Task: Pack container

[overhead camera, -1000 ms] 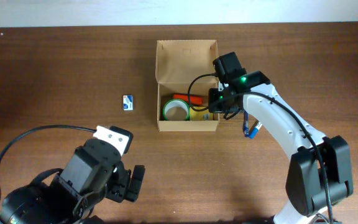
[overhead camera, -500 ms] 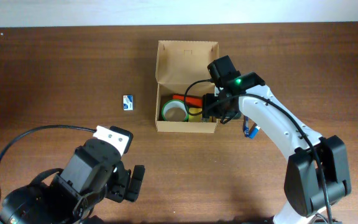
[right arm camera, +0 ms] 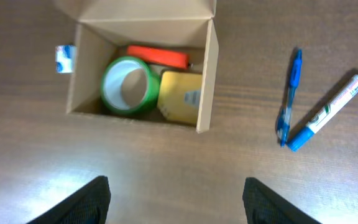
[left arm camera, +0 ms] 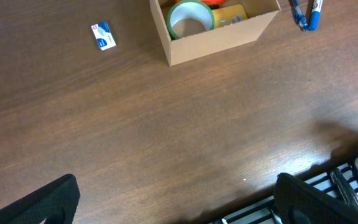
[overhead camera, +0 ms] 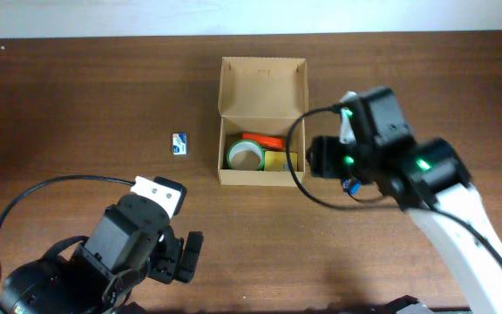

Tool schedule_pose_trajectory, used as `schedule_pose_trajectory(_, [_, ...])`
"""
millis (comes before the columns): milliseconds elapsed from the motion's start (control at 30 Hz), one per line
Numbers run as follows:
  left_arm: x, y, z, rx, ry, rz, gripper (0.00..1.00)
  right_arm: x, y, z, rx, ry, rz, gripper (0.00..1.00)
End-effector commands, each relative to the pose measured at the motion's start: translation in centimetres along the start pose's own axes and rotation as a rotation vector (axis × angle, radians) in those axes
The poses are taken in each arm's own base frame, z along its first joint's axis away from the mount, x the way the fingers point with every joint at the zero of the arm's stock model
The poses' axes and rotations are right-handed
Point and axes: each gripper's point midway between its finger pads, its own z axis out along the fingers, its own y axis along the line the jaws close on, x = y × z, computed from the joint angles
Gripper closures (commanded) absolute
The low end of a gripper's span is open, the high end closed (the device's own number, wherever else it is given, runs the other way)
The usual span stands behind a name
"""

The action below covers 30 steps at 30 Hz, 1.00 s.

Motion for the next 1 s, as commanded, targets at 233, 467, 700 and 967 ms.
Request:
schedule_pose_trajectory(233, [-1.5, -0.5, -0.1, 0.023, -0.065, -0.002, 0.0, 5.4, 0.0, -6.7, -0.087, 0.02, -0.103, 0.3])
schedule_pose_trajectory(467, [-3.8, -0.1, -0.4, -0.005, -0.162, -0.019, 0.0, 7.6, 0.5, -8.8, -0.162, 0.031, -0.136, 0.23])
schedule_pose_trajectory(700, [-8.2, 5.8, 3.7, -0.339, -0.157, -0.08, 0.0, 7.9, 1.0, -8.9, -0.192, 0.046, -0.135, 0.01])
schedule_pose_trajectory(967, [-13.6, 17.7, 17.3, -0.302, -0.085, -0.223, 0.0, 7.7, 1.0, -8.2, -0.182, 0.07, -0.13, 0.01])
